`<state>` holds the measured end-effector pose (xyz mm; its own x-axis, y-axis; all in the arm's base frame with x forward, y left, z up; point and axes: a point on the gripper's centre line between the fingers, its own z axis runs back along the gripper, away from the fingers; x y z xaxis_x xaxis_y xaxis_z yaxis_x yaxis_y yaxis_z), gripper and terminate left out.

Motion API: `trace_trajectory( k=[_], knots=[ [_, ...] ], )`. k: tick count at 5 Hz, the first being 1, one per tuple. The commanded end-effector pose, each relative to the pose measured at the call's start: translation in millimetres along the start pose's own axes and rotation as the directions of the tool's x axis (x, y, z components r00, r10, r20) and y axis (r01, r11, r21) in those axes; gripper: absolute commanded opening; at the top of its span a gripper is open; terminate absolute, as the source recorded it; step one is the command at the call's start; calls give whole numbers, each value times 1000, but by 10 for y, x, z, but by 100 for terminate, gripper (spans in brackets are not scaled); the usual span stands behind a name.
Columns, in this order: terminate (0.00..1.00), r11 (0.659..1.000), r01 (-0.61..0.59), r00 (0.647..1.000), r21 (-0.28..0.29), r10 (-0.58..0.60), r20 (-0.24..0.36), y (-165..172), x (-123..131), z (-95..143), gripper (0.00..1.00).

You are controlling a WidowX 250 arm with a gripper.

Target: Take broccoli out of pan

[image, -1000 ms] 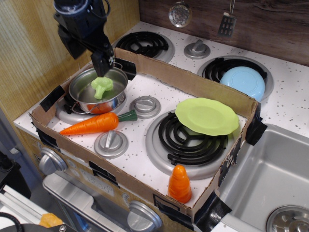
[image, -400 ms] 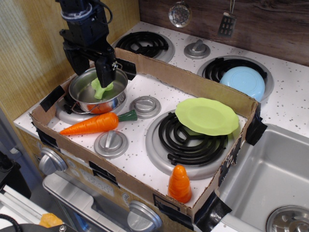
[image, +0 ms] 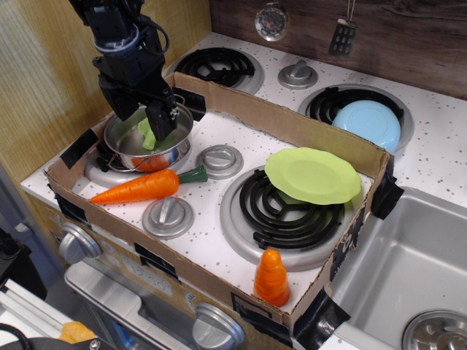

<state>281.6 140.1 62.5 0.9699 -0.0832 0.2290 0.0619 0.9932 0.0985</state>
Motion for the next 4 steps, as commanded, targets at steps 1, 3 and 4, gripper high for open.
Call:
trace_trajectory(
  k=[1, 3, 4],
  knots=[
    [0, 999, 24, 995, 48, -28, 91, 69, 137, -28, 100],
    [0, 999, 30, 994, 17, -32, 106, 61, 164, -175, 100],
    [0, 999, 41, 994, -7, -40, 105, 63, 166, -245, 100]
  ],
)
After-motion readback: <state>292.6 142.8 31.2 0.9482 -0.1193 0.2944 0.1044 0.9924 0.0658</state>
